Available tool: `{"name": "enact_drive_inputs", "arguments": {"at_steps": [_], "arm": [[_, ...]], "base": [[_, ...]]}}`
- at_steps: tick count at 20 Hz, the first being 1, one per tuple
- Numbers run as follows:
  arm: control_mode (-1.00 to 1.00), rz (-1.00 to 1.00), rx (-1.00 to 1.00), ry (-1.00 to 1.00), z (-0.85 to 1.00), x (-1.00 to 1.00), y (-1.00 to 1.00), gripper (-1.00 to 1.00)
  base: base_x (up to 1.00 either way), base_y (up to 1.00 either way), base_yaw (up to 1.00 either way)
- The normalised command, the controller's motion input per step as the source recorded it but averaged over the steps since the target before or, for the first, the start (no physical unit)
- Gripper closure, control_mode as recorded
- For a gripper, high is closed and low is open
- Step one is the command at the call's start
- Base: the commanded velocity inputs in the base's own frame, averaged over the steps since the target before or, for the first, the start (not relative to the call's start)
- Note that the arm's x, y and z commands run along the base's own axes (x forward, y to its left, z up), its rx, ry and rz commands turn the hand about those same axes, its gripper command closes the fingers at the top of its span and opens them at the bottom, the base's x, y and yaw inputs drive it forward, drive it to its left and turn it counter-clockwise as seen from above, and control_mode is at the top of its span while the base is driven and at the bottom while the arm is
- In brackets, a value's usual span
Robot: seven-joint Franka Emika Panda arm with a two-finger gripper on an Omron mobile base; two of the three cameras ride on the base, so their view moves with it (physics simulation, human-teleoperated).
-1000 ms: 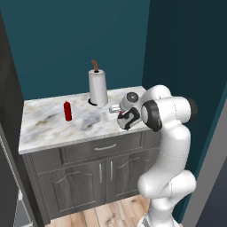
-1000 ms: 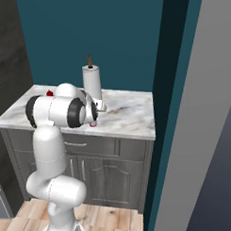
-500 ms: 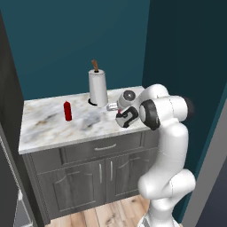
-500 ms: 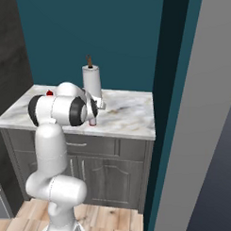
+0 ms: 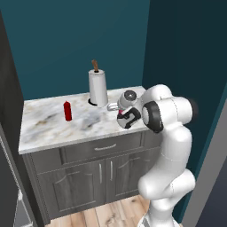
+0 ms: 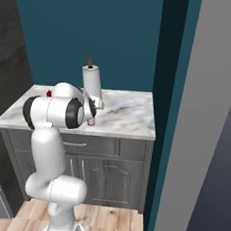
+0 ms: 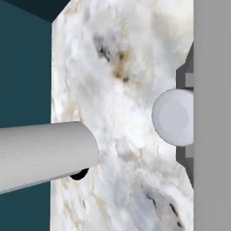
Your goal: Place the ketchup and ketchup from the counter to the top shelf of the fridge. If the existing items in the fridge are on the top shelf, move them to other shelves.
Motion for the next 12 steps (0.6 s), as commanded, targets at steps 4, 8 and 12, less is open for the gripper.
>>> {"name": "enact_drive_inputs", "arguments": {"at_steps": [4, 8, 12], "arm": [[-1.00, 0.00, 0.00, -0.04, 1.00, -0.92, 0.00, 1.00], [-1.00, 0.00, 0.00, -0.07, 1.00, -1.00, 0.00, 1.00], [-1.00, 0.00, 0.00, -0.05, 1.00, -1.00, 0.00, 1.00]], "base": [[0.00, 0.00, 0.00], [0.00, 0.00, 0.00], [0.00, 0.00, 0.00]]}}
